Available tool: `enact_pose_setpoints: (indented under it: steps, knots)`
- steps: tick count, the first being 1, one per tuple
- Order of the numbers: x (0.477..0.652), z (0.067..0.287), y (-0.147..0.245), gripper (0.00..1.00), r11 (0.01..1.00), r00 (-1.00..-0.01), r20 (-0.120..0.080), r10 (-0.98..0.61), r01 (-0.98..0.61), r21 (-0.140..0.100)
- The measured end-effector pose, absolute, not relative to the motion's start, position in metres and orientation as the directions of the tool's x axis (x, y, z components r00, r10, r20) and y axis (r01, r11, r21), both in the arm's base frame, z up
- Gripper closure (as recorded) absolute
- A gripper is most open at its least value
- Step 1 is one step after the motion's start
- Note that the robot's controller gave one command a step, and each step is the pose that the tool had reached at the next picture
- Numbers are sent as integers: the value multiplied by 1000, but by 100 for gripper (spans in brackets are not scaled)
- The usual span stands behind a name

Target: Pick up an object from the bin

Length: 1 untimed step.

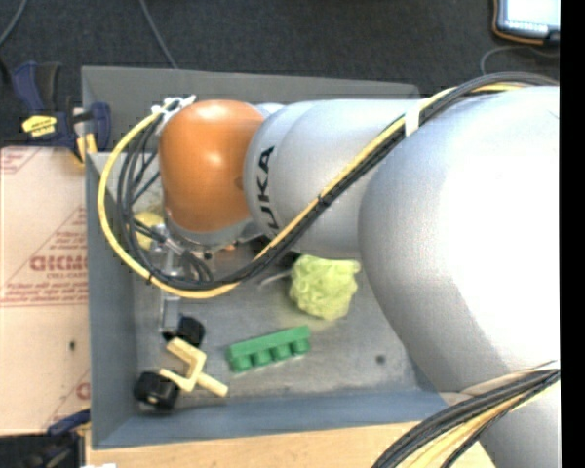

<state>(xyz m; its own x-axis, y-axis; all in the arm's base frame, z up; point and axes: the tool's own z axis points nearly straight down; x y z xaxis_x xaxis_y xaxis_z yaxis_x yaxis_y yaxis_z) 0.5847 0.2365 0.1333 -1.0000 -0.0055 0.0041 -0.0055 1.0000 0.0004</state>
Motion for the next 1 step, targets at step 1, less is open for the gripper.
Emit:
enact_pose_setpoints:
  steps: [1]
  knots:
    - [586,138,235,0,1000,-1000,-2,-1,-1,2]
